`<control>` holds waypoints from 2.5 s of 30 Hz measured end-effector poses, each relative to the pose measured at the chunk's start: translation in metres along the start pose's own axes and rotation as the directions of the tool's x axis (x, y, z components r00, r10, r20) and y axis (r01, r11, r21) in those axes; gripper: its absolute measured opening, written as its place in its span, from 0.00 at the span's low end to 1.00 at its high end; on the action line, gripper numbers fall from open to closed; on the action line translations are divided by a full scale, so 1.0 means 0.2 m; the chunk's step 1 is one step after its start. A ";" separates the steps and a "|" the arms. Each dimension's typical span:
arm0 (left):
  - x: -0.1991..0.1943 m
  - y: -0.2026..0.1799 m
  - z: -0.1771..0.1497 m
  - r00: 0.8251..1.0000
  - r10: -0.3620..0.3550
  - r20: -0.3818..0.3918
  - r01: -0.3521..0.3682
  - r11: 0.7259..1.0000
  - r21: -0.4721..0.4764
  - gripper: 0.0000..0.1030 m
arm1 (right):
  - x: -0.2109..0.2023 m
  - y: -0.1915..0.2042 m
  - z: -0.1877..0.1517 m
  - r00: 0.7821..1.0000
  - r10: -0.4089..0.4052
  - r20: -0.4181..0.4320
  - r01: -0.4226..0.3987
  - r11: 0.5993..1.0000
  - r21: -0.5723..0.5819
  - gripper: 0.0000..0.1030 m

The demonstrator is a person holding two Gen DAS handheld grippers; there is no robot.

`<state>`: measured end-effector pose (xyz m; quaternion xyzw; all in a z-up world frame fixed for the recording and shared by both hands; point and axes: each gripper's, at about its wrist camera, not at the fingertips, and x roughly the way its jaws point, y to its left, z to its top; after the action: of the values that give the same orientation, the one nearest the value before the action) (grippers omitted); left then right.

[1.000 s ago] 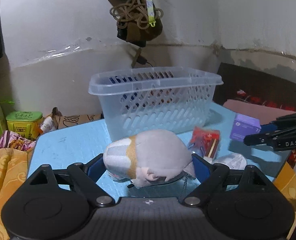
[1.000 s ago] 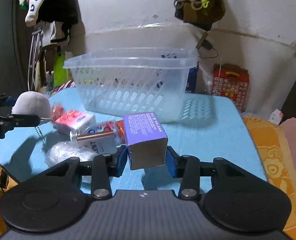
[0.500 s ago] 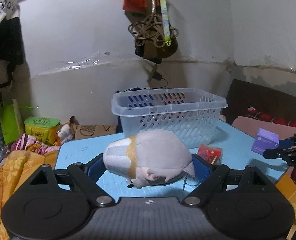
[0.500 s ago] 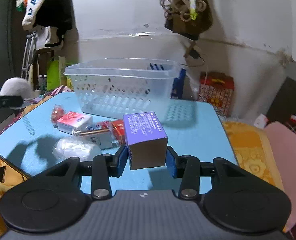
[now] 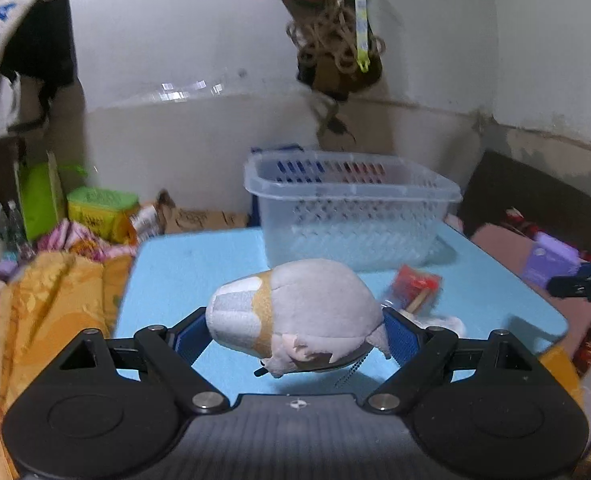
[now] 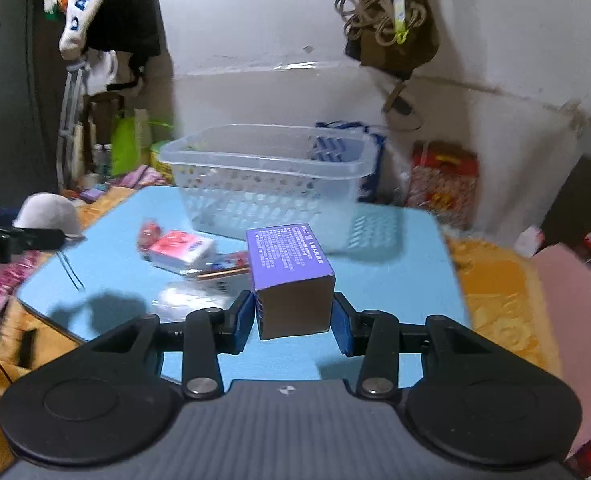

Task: Organize objects
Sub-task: 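Lift both held items over the basket and open both grippers, then grasp the white wrapped roll with the right gripper while the left grasps the red candy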

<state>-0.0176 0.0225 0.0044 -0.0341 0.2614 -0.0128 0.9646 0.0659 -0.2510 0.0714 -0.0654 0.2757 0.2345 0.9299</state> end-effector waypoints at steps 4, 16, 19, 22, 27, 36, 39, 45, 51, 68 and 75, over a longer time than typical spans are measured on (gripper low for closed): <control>0.00 -0.05 0.11 0.999 -0.032 -0.018 0.032 0.999 0.016 0.88 | 0.08 -0.01 0.04 0.999 0.035 0.006 -0.035 0.999 0.001 0.44; 0.28 -0.03 0.41 0.992 -0.086 0.088 0.087 0.996 -0.017 0.88 | 0.23 -0.11 0.32 0.987 0.047 0.152 -0.047 0.999 -0.001 0.43; 0.40 -0.06 0.55 0.992 -0.063 0.105 0.064 0.998 -0.007 0.88 | 0.33 -0.10 0.48 0.987 0.025 0.162 -0.022 1.000 -0.020 0.44; 0.60 -0.08 0.68 0.995 -0.019 0.094 0.020 1.000 -0.011 0.88 | 0.52 -0.12 0.62 0.993 0.010 0.114 -0.007 1.000 -0.023 0.44; 0.92 -0.09 0.75 0.998 0.058 -0.010 -0.058 0.998 0.013 0.88 | 0.76 -0.18 0.65 0.999 -0.007 0.034 0.005 0.999 0.042 0.44; 1.01 -0.16 0.70 0.989 0.141 0.051 -0.144 0.987 0.074 1.00 | 0.77 -0.16 0.60 0.984 -0.111 0.142 0.110 0.994 0.015 1.00; 0.97 -0.13 0.73 0.990 0.118 0.075 -0.121 0.992 0.035 1.00 | 0.65 -0.16 0.56 0.975 -0.087 0.204 0.079 0.996 0.046 1.00; 0.69 -0.05 0.63 0.994 0.053 0.096 -0.053 0.999 -0.002 0.96 | 0.33 -0.14 0.32 0.963 -0.004 0.269 -0.037 0.988 0.149 1.00; 0.51 -0.11 0.37 0.991 0.043 0.130 -0.053 0.996 0.074 0.96 | 0.32 -0.01 0.04 0.987 -0.028 0.158 0.004 0.989 0.149 1.00; 0.58 -0.02 0.07 0.994 0.107 -0.001 -0.107 0.994 0.031 0.70 | 0.46 0.32 -0.14 0.990 0.131 -0.046 -0.130 0.991 0.022 0.98; 0.71 0.11 0.04 0.981 0.144 -0.132 -0.157 0.983 -0.097 0.52 | 0.52 0.34 -0.14 0.985 0.158 -0.075 -0.155 0.987 0.036 0.89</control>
<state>0.1087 0.0385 -0.0613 -0.0647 0.3233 0.0721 0.9413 0.0976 -0.1572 -0.0086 -0.0385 0.3195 0.2999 0.8981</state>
